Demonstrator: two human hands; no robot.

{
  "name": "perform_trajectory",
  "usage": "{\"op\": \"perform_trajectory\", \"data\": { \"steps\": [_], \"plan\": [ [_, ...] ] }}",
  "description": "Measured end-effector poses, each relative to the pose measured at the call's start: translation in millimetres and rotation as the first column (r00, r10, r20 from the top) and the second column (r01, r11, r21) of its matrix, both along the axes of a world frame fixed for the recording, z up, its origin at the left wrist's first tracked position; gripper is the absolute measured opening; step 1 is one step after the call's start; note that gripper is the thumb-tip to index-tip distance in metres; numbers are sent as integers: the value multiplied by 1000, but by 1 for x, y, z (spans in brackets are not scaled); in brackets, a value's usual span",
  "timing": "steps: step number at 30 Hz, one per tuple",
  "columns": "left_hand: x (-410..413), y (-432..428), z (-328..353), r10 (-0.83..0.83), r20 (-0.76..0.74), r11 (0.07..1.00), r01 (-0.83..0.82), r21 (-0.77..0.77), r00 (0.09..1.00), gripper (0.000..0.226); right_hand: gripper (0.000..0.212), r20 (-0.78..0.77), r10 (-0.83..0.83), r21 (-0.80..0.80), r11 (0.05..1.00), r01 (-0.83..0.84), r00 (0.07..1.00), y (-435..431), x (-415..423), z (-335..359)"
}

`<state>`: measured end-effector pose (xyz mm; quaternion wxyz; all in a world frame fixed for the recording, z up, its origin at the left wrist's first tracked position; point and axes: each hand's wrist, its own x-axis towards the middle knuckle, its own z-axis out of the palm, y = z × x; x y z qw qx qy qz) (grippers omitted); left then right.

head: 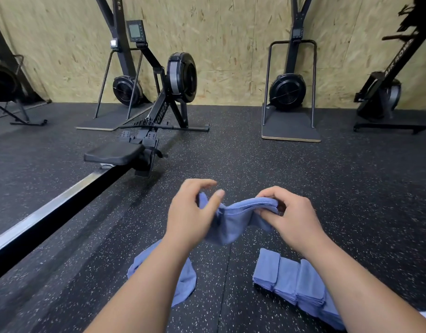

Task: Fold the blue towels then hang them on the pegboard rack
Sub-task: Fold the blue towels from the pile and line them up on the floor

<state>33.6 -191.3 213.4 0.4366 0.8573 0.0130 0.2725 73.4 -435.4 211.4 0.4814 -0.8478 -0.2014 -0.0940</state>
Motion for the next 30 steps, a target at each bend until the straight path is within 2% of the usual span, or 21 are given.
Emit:
{"op": "perform_trajectory", "data": {
  "steps": [2,5,9,12,14,18,22,25,30],
  "plan": [
    [-3,-10,2,-158,-47,986,160,51,986,24,29,-2,26,2,1000,-26,1000,4,-4,4],
    [-5,-23,1,-320,-152,947,322,-15,935,13,38,1,46,-20,999,-46,999,7,-8,6],
    [-5,-26,2,-375,-114,918,351,-187,920,12,50,27,60,-41,997,-59,998,7,-7,6],
    [-3,-24,2,-362,-161,924,330,-194,918,10,55,67,103,-1,995,-103,992,7,-6,7],
    [-1,-22,-2,-351,-199,926,308,-219,915,4,48,113,126,-1,992,-127,986,8,-5,6],
    [2,-19,-3,-261,-232,931,180,-319,937,12,21,126,140,110,982,-154,982,11,-3,5],
    [2,-20,-1,-230,-230,895,113,-432,946,12,15,85,83,203,974,-99,993,14,0,3],
    [2,-20,0,-265,-209,866,137,-480,942,8,12,18,58,274,960,-61,998,16,1,2],
    [-2,-20,2,-376,-202,865,264,-426,904,8,8,-55,108,339,937,-83,993,15,2,4]
  ]
}}
